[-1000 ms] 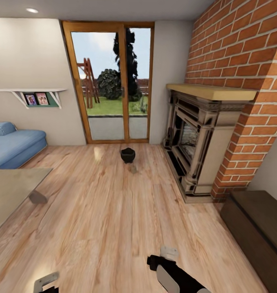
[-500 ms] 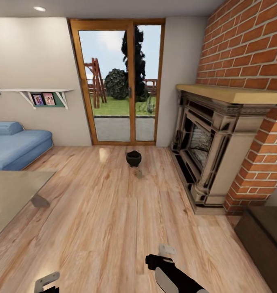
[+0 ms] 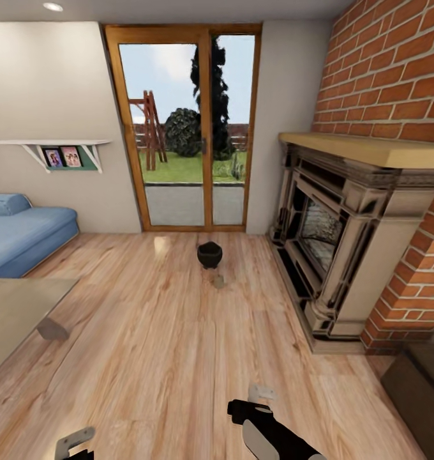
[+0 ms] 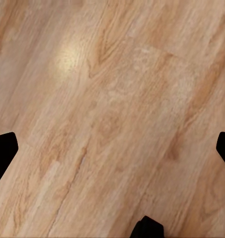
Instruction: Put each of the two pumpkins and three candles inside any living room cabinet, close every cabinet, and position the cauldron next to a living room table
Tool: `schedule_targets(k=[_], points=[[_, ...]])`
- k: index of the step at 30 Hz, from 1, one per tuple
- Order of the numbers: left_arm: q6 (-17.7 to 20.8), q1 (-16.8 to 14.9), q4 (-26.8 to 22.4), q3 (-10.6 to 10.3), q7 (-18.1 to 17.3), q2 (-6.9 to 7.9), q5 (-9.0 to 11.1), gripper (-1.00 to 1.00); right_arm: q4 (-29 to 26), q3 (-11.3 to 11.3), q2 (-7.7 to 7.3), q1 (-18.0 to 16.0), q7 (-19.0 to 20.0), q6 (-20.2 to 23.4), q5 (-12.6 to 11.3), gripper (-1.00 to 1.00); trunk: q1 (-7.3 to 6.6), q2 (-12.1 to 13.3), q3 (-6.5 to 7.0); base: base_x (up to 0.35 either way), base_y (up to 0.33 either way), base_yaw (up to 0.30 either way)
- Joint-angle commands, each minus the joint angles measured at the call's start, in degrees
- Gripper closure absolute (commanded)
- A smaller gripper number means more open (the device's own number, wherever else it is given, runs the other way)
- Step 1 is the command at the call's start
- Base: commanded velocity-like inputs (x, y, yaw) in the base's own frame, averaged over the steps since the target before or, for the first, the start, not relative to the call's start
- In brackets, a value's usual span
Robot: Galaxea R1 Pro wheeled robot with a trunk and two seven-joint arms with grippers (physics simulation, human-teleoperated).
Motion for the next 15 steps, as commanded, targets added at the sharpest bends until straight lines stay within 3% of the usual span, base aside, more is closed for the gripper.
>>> schedule_targets(k=[1, 15], points=[[0.0, 0.0, 0.0, 0.0, 0.0, -0.02, 0.0, -1.00, 0.0, 0.0, 0.00, 0.0, 0.0, 0.0, 0.0, -1.00, 0.00, 0.0, 0.00, 0.334, 0.000, 0.000], [0.0, 0.0, 0.0, 0.0, 0.0, -0.02, -0.1, -1.00, 0.0, 0.0, 0.00, 0.0, 0.0, 0.0, 0.0, -1.00, 0.00, 0.0, 0.00, 0.334, 0.000, 0.000]])
